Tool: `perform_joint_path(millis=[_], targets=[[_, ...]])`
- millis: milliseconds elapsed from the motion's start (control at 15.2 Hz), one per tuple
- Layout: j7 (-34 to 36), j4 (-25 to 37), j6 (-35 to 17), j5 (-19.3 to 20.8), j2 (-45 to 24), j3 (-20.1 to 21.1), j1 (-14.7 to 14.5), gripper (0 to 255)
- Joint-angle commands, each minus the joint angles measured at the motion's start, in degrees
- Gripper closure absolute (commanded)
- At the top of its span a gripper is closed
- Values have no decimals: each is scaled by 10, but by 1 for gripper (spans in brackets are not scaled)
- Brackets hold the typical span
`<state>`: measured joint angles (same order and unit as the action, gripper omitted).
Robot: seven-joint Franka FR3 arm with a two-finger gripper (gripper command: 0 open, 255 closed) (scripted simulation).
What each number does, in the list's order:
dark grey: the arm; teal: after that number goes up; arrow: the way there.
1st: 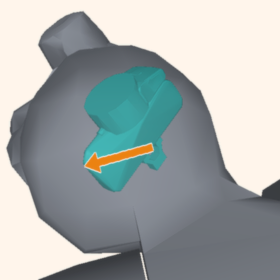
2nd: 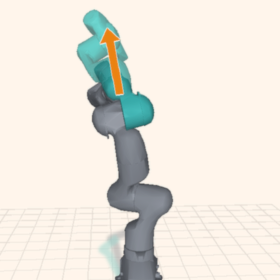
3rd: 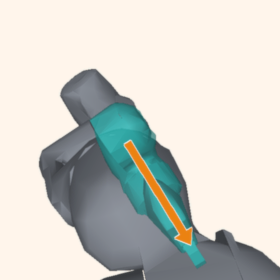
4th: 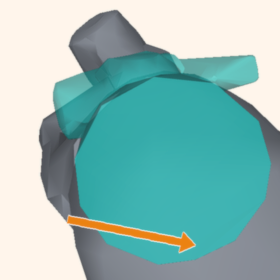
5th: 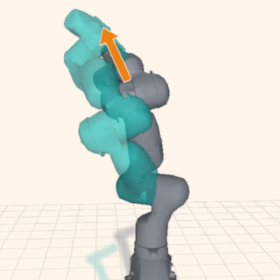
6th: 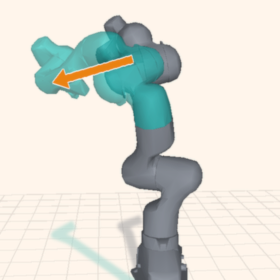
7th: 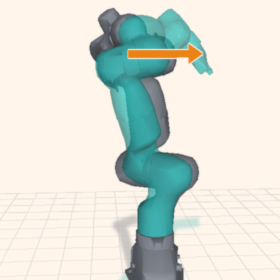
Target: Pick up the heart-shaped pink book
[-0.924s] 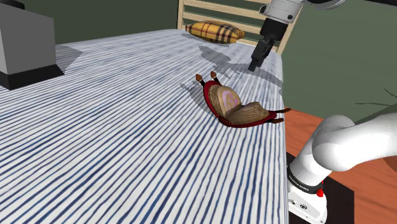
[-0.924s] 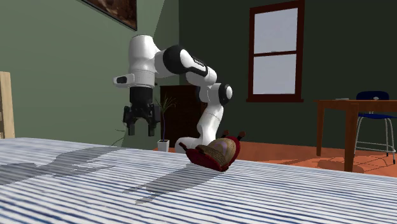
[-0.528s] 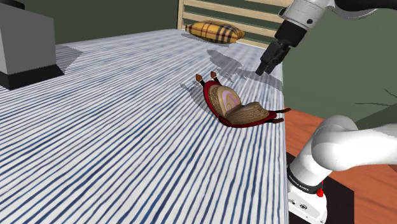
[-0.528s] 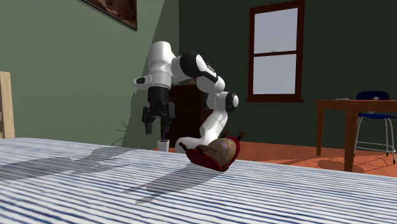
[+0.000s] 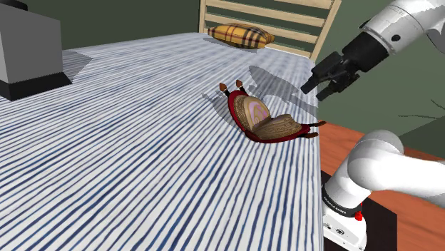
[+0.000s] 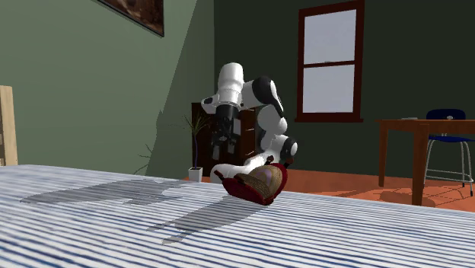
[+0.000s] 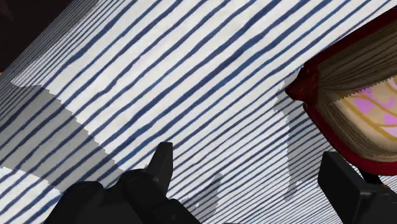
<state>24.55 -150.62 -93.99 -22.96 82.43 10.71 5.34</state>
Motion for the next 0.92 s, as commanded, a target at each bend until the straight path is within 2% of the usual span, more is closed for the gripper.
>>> perform_joint_path(millis=[0, 396, 594, 726, 858], targets=[[74, -12, -2, -46, 55, 42, 7, 0], [281, -4, 7, -156, 192, 156, 38, 0], [431, 19, -35, -156, 198, 221, -2, 0], [518, 46, -53, -159, 198, 260, -2, 0], [595, 81, -62, -164, 198, 292, 15, 0]])
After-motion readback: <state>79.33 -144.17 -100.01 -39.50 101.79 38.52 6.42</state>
